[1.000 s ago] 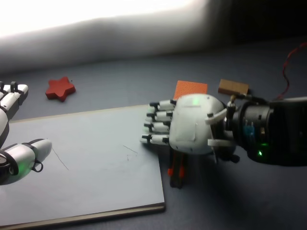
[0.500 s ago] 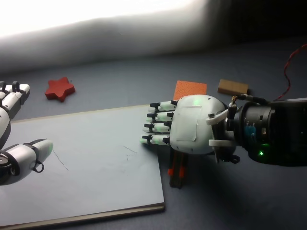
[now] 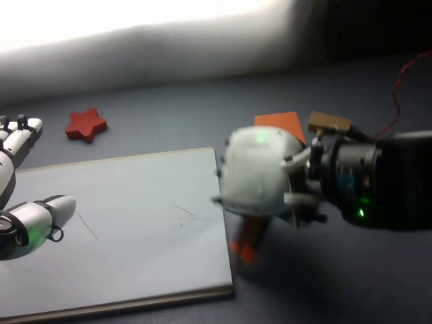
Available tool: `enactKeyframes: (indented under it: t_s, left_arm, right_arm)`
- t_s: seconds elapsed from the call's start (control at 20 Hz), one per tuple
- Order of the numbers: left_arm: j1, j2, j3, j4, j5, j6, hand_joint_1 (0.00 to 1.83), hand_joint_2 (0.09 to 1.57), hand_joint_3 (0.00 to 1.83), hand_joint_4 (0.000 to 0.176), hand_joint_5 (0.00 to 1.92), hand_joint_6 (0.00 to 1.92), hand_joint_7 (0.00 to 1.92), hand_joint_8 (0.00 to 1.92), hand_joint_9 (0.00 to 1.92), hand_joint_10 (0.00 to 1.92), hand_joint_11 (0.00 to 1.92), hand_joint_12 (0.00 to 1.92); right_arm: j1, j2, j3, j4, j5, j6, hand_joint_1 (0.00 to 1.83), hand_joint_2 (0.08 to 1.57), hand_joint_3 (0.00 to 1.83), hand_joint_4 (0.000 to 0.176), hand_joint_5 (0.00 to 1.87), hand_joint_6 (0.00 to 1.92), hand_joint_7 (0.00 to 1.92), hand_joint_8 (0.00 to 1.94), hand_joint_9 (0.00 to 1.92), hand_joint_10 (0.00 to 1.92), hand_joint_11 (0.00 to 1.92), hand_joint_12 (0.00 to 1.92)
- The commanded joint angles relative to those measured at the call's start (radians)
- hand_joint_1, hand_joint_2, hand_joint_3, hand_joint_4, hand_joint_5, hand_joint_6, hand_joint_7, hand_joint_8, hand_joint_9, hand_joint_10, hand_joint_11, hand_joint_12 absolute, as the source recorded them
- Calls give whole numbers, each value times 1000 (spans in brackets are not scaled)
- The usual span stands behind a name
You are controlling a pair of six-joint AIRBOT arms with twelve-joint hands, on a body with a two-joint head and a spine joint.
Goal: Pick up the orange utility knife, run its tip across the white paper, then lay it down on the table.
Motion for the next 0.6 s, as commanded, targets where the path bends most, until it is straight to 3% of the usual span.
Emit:
enactKeyframes:
  t_s: [0.0, 0.15, 0.25, 0.55]
  left_arm:
    - [-9, 2, 7, 51, -90, 4, 176, 1310, 2, 0, 3, 2, 82, 1, 45, 1, 0, 180]
    - [-8, 2, 7, 51, -90, 4, 169, 1310, 1, 0, 0, 0, 88, 2, 50, 2, 0, 198]
    - [-8, 1, 7, 51, -90, 4, 182, 1308, 0, 0, 2, 1, 85, 0, 48, 1, 0, 224]
    - [-9, 1, 7, 51, -90, 4, 178, 1302, 0, 0, 7, 2, 97, 2, 62, 7, 0, 302]
  right_arm:
    - [-1, 7, 1, -6, 11, -10, 1528, 950, 663, 176, 1433, 1921, 1720, 1941, 1808, 1921, 1873, 1921]
    - [6, 15, -1, -6, 24, -14, 1555, 1001, 567, 176, 1457, 1921, 1703, 1941, 1793, 1921, 1854, 1921]
    - [10, 31, -11, -6, 28, -16, 1583, 954, 676, 176, 1485, 1921, 1721, 1941, 1804, 1921, 1860, 1921]
    - [41, 125, -70, -6, 57, -4, 1589, 929, 742, 176, 1468, 1921, 1695, 1941, 1778, 1921, 1841, 1921]
